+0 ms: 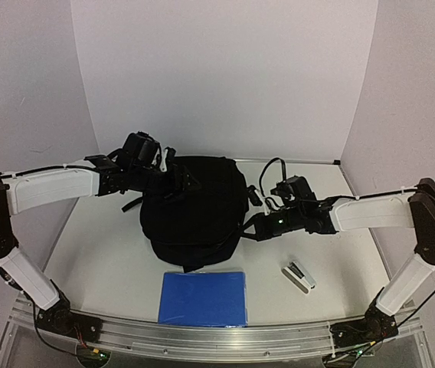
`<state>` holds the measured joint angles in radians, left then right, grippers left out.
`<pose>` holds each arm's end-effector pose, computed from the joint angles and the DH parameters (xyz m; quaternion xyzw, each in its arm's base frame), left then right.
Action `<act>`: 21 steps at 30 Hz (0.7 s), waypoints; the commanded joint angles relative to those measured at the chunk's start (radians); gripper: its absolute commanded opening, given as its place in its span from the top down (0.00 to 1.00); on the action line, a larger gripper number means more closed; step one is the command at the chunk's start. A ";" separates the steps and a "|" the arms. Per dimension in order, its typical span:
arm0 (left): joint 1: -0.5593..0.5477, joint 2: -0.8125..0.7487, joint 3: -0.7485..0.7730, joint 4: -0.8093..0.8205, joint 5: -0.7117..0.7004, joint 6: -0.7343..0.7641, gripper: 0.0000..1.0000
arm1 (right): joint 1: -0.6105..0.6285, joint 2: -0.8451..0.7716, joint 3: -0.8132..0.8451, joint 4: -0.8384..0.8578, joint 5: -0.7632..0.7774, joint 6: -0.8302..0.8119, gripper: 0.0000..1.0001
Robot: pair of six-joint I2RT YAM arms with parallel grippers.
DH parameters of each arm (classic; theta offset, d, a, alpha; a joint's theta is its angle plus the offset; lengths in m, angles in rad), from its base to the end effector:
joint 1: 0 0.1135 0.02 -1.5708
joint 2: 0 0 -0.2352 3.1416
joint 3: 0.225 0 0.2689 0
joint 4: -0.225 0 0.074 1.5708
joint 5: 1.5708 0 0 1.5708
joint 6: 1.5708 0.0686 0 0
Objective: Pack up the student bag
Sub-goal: Adjust the student bag at the center of the board.
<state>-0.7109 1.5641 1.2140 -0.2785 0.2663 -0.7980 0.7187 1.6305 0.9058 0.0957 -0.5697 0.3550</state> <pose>0.2903 -0.2738 0.2327 0.0218 0.8850 -0.3943 0.2468 0.2591 0.2758 0.1419 -0.2801 0.8181 0.4379 0.2461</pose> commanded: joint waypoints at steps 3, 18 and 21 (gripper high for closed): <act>-0.065 0.128 -0.005 0.243 0.211 -0.184 0.32 | 0.040 -0.052 -0.009 0.075 -0.005 0.042 1.00; -0.140 0.314 0.059 0.358 0.387 -0.268 0.47 | 0.053 -0.083 -0.037 0.095 0.012 0.055 1.00; -0.145 0.330 0.063 0.382 0.393 -0.281 0.46 | 0.053 -0.078 -0.039 0.097 0.009 0.053 1.00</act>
<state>-0.8454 1.8698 1.2308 0.0279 0.6166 -1.0469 0.7586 1.5929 0.8803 0.1423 -0.5434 0.4057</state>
